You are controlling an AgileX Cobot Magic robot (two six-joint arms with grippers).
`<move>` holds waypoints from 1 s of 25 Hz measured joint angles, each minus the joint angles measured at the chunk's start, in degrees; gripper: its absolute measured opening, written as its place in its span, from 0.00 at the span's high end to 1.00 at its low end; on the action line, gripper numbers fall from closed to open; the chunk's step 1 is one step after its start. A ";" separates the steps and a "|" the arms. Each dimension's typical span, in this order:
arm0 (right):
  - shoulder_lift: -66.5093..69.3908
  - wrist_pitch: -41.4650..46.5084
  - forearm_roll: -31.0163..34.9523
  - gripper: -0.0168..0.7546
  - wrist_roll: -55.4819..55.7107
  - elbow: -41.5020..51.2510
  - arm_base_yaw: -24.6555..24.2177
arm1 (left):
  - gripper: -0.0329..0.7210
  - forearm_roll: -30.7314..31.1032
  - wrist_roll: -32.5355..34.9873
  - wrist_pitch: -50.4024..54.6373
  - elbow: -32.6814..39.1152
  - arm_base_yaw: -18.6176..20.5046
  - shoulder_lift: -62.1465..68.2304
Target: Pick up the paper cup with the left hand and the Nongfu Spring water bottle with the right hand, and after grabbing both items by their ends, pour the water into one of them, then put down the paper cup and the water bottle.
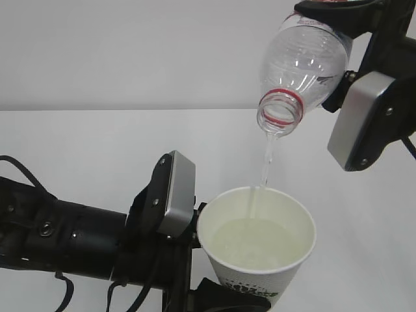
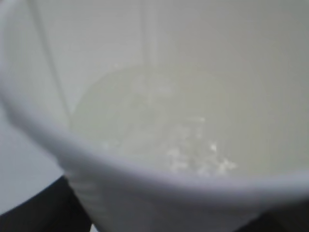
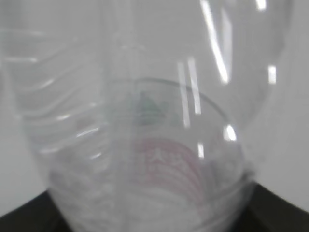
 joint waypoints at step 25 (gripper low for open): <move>0.00 0.00 0.44 0.38 -0.12 0.00 0.00 | 0.25 -1.42 0.00 0.14 0.00 0.00 0.00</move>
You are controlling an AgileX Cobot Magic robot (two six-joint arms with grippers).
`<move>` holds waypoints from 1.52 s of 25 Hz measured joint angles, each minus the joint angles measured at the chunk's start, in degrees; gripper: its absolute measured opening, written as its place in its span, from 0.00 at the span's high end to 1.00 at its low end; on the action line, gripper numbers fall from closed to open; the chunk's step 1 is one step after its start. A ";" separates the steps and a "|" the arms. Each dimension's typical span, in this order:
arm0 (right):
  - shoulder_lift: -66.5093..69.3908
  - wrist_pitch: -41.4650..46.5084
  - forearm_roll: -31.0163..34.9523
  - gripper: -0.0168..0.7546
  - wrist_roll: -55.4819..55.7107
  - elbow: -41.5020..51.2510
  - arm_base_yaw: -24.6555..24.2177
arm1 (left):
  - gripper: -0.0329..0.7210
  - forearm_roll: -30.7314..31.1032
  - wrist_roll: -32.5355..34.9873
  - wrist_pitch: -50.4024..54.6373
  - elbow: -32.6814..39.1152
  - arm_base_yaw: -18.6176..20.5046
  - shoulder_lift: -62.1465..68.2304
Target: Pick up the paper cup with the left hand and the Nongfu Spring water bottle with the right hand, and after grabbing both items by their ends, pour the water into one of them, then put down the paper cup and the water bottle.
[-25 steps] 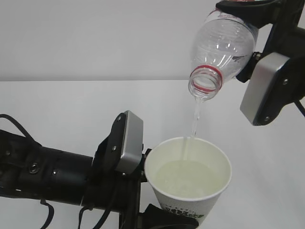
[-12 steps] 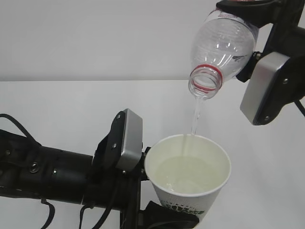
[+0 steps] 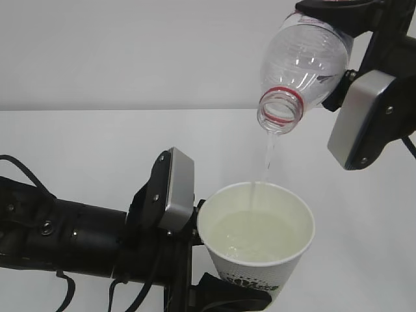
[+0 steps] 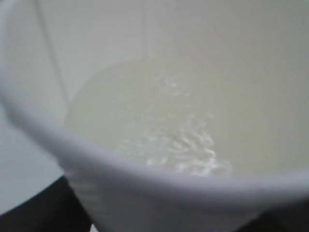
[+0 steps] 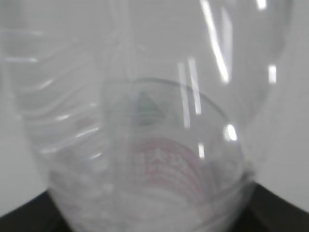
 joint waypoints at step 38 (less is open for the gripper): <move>0.00 -0.30 0.42 0.38 16.14 0.00 0.00 | 0.25 -1.38 0.00 0.13 0.00 0.00 0.00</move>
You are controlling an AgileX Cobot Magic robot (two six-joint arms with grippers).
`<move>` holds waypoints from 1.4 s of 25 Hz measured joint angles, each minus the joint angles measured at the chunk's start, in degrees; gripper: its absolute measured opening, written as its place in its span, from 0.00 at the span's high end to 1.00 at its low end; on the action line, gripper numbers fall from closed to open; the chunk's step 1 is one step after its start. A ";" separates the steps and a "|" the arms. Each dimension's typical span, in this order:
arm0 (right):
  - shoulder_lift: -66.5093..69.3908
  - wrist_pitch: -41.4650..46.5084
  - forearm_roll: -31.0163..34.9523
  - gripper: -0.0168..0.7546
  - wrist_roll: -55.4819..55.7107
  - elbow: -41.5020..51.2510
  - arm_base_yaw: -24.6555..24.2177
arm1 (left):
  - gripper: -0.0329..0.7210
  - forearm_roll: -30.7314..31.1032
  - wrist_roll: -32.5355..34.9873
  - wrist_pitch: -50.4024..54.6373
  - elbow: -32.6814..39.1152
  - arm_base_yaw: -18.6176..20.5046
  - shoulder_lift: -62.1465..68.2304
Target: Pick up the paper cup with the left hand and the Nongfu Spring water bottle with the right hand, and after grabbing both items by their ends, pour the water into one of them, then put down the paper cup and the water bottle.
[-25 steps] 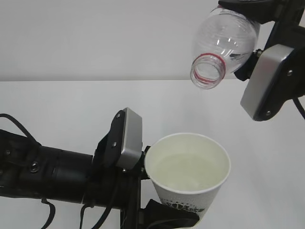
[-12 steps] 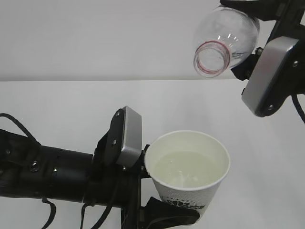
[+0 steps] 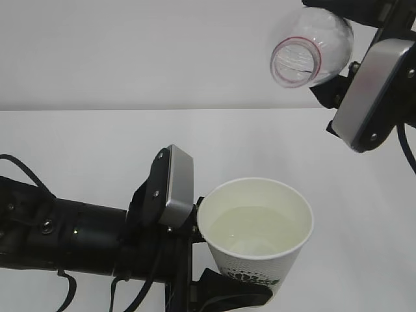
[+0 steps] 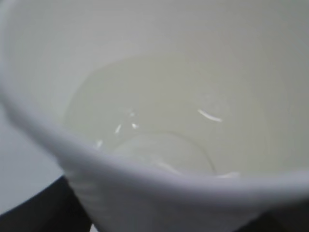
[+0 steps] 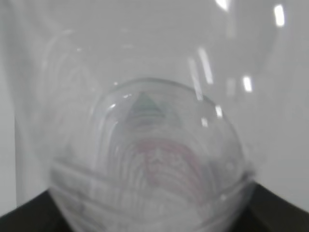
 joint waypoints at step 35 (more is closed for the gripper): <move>0.00 -0.09 0.47 0.38 24.29 0.00 0.00 | 0.25 0.00 0.00 0.00 0.00 0.00 0.00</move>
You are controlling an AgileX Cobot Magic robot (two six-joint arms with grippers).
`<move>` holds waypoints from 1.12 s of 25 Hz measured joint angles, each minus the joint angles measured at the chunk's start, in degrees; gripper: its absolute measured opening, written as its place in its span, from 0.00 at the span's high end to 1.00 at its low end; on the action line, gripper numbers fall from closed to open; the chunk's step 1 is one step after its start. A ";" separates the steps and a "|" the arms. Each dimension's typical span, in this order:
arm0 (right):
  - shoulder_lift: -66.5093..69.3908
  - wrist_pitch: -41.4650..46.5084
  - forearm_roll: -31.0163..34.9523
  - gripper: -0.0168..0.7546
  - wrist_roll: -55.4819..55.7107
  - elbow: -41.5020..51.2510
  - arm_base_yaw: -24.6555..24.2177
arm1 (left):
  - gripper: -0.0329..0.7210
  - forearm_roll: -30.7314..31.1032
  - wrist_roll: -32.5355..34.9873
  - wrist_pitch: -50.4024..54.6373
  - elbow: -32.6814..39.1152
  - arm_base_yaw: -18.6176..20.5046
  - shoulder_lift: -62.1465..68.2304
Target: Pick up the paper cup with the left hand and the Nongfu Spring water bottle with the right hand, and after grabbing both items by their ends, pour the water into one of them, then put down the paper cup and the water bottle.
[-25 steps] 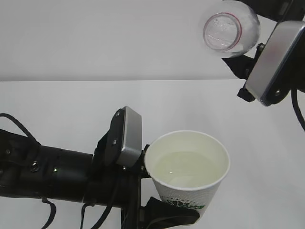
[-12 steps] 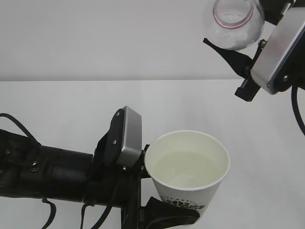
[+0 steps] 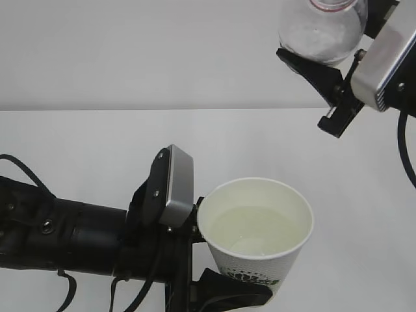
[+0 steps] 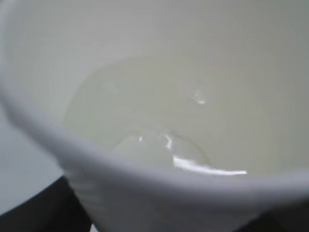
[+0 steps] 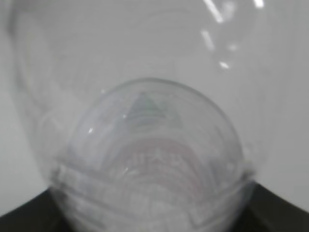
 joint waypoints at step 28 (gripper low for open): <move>0.00 0.00 0.00 0.38 19.33 0.00 0.00 | 0.25 0.00 0.00 0.00 0.00 0.00 0.00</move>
